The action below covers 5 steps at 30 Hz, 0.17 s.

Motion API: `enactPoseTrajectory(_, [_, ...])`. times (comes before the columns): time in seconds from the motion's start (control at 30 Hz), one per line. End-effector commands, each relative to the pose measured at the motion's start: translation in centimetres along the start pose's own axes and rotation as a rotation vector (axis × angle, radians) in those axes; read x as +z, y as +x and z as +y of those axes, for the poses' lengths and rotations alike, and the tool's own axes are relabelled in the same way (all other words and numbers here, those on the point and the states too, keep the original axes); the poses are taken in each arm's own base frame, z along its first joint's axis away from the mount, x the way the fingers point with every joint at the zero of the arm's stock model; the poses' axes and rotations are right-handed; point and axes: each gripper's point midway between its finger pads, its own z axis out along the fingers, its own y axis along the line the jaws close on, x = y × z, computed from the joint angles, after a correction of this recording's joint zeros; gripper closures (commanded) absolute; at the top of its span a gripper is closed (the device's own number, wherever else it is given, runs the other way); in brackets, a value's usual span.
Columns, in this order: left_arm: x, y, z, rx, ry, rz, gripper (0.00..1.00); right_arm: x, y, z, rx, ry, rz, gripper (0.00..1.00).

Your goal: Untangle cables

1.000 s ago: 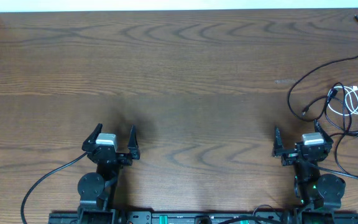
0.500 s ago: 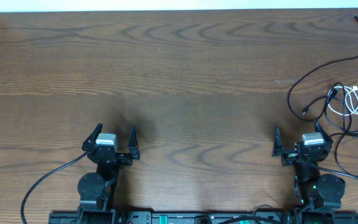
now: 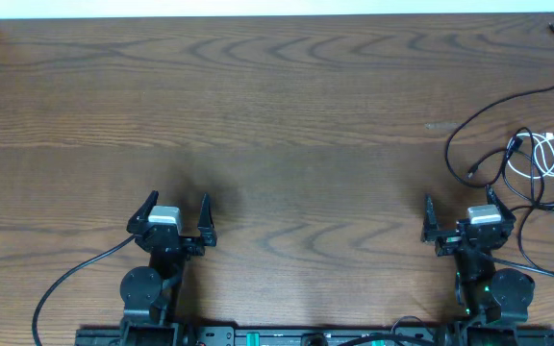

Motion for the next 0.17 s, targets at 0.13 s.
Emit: enactPoseTrajectory(0.13, [0.01,1.43,-0.18,0.011,0.014,0.048,0.05,-0.03,0.08,-0.19,-0.003,0.009,0.001,0.01])
